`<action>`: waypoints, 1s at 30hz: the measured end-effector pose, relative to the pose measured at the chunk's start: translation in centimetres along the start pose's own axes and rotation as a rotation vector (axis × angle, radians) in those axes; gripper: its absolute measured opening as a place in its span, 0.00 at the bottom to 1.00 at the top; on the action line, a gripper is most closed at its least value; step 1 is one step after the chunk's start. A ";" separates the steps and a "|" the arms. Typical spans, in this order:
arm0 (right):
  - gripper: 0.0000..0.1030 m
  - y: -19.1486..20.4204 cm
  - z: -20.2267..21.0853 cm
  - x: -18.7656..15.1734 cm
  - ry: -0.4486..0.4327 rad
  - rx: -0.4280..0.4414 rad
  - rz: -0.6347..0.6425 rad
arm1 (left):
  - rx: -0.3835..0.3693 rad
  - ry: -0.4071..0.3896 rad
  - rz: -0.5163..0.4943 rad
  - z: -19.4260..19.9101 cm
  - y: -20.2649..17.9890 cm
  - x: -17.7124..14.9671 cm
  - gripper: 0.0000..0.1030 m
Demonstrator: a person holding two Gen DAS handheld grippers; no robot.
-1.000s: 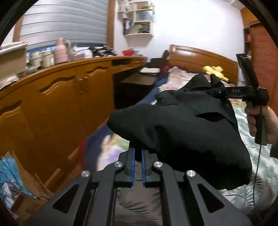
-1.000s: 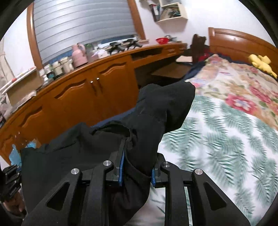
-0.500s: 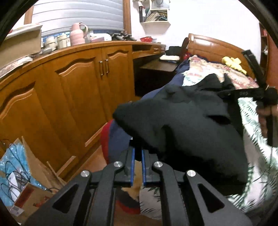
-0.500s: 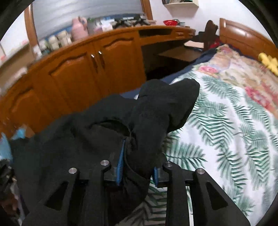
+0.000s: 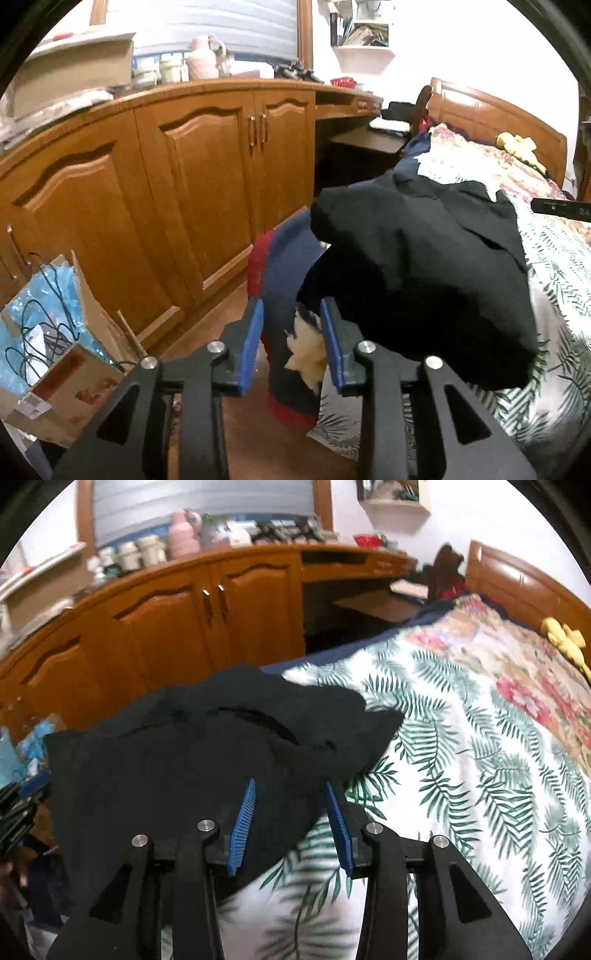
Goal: Fold large clothes
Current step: 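Lower the coat beside the bed and open both grippers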
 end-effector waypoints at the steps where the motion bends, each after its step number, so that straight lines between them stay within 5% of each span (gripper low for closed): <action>1: 0.38 0.4 0.9 0.0 -0.015 0.005 0.006 | -0.005 -0.013 -0.002 0.8 -0.2 0.1 0.32; 8: 0.40 2.4 7.1 -1.1 -0.073 0.029 0.040 | -0.079 -0.057 -0.014 5.2 -3.1 1.1 0.37; 15: 0.53 2.4 13.1 -2.9 -0.126 0.017 0.031 | -0.136 -0.112 -0.072 10.2 -8.1 2.5 0.38; 30: 0.70 -1.8 23.6 -10.6 -0.175 -0.096 -0.057 | -0.234 -0.044 -0.146 14.0 -19.4 0.8 0.38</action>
Point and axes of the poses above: each gripper's, at about its wrist camera, not at the fingertips, and z roughly against the way its jaws point, y to its left, x to its top, the point moved 6 cm from there along -z, roughly the way its jaws point, and after that the axes turned 13 degrees about z, right-handed, at the moved point
